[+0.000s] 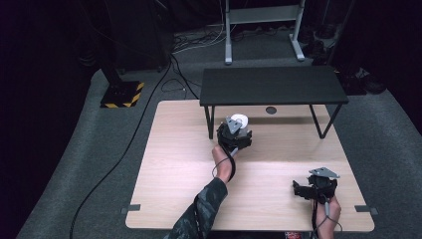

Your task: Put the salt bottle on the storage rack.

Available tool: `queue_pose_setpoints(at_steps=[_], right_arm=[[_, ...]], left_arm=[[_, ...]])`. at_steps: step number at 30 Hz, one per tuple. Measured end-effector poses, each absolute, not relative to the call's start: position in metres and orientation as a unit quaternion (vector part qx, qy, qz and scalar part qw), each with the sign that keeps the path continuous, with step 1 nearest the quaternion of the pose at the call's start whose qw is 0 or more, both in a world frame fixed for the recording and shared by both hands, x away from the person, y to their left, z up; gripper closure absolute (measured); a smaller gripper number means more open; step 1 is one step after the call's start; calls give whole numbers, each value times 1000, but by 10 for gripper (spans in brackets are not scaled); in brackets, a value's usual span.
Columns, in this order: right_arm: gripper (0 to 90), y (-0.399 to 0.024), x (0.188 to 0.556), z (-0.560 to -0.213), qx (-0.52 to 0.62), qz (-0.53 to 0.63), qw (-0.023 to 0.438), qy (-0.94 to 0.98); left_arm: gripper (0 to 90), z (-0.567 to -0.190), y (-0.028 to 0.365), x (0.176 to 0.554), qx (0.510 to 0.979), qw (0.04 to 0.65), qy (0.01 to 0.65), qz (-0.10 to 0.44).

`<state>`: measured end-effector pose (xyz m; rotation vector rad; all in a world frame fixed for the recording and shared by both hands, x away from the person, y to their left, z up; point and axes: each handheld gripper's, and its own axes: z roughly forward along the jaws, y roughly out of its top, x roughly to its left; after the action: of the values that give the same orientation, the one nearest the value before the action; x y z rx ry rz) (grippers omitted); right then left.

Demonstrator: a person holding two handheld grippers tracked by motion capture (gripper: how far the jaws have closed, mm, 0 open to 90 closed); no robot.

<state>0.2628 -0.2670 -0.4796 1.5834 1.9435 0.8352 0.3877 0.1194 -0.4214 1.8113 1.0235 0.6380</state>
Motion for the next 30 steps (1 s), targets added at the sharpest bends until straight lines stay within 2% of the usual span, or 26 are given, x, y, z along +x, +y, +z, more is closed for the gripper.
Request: queue_pose_setpoints(at_steps=[30], right_arm=[[11, -268, 262, -480, 581, 308, 246, 712]], left_arm=[[291, -374, 127, 390, 731, 485, 403, 259]])
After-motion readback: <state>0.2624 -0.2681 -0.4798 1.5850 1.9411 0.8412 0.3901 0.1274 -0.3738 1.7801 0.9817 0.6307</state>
